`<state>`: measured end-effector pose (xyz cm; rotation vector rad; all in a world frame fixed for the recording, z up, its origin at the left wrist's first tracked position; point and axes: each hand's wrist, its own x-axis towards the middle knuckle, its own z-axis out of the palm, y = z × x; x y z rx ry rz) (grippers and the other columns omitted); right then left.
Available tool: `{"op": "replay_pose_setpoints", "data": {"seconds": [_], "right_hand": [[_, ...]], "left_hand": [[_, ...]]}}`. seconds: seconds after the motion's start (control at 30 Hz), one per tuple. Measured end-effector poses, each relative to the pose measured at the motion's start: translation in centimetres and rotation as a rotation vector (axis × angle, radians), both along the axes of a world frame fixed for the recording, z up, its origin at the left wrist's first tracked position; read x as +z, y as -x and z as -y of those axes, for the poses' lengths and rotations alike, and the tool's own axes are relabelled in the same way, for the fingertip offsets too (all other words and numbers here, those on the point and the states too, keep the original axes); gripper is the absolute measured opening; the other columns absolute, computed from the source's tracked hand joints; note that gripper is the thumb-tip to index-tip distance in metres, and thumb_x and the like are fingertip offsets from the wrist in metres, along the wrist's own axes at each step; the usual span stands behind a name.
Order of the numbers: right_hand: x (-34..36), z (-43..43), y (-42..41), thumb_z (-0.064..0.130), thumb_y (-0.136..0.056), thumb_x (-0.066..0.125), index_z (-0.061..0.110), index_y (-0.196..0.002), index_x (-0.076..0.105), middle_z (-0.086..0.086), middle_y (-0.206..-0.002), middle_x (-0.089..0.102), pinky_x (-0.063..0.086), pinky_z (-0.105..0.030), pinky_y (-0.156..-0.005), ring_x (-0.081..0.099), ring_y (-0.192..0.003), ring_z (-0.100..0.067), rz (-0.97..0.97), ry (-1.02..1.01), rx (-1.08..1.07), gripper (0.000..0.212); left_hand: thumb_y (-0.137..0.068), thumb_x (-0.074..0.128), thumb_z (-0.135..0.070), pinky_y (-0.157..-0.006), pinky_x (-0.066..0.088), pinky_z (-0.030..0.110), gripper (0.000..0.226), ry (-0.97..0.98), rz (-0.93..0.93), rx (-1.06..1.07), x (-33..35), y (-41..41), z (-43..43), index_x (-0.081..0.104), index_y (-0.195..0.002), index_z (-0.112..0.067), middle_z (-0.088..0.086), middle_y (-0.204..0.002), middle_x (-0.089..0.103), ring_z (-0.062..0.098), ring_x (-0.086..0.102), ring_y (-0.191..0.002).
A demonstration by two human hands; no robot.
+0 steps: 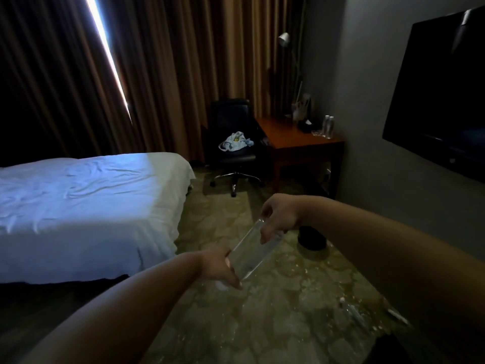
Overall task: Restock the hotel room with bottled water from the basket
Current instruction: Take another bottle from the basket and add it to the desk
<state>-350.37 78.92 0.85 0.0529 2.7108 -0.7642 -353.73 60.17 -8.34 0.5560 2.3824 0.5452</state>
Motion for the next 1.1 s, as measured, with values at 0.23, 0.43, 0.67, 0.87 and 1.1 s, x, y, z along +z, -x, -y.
{"op": "replay_pose_setpoints", "data": {"seconds": [0.23, 0.43, 0.67, 0.87, 1.1], "right_hand": [[-2.2, -11.6, 10.8, 0.010, -0.065, 0.079, 0.014, -0.123, 0.046, -0.003, -0.110, 0.050, 0.048, -0.024, -0.053, 0.055, -0.082, -0.018, 0.146, -0.161, 0.056, 0.067], [-6.1, -18.8, 18.5, 0.028, -0.061, 0.083, 0.016, -0.124, 0.048, -0.006, -0.120, 0.056, 0.049, -0.033, -0.075, 0.057, -0.105, -0.026, 0.060, -0.353, 0.077, 0.073], [-9.9, -21.8, 28.3, 0.040, -0.062, 0.082, 0.015, -0.127, 0.044, -0.006, -0.127, 0.053, 0.046, -0.035, -0.086, 0.052, -0.115, -0.028, 0.068, -0.337, 0.063, 0.080], [-11.4, -21.9, 40.1, 0.045, -0.060, 0.082, 0.017, -0.123, 0.044, -0.004, -0.123, 0.056, 0.048, -0.035, -0.081, 0.055, -0.110, -0.026, -0.048, -0.267, -0.026, 0.078], [-9.9, -25.7, 54.5, 0.029, -0.063, 0.084, 0.017, -0.120, 0.050, -0.004, -0.123, 0.056, 0.051, -0.036, -0.090, 0.055, -0.111, -0.025, 0.001, -0.064, -0.240, 0.068]], "left_hand": [[-0.059, 0.082, -0.037, -0.088, 0.049, 0.029, 0.077, 0.153, -0.190, -0.061, 1.2, 13.8, -11.7, 0.048, -0.127, -0.023, 0.000, -0.120, 0.058, 0.016, 0.055, -0.103], [-0.059, 0.082, -0.042, -0.080, 0.052, 0.029, 0.069, 0.139, -0.190, -0.106, 3.1, 22.8, -20.1, 0.055, -0.118, -0.020, 0.000, -0.112, 0.061, 0.018, 0.059, -0.097], [-0.043, 0.076, -0.070, -0.061, 0.050, 0.029, 0.058, 0.248, -0.255, -0.260, 2.6, 32.1, -27.0, 0.058, -0.071, -0.023, -0.005, -0.075, 0.063, 0.014, 0.060, -0.070], [-0.030, 0.075, -0.069, -0.065, 0.056, 0.033, 0.065, 0.359, -0.260, -0.364, 1.7, 45.1, -30.1, 0.063, -0.071, -0.021, -0.001, -0.076, 0.067, 0.018, 0.064, -0.073], [-0.072, 0.075, -0.040, -0.071, 0.048, 0.024, 0.040, -0.033, -0.274, -0.343, 4.4, 61.3, -32.9, 0.065, -0.106, -0.020, -0.003, -0.104, 0.062, 0.011, 0.058, -0.089]]}}
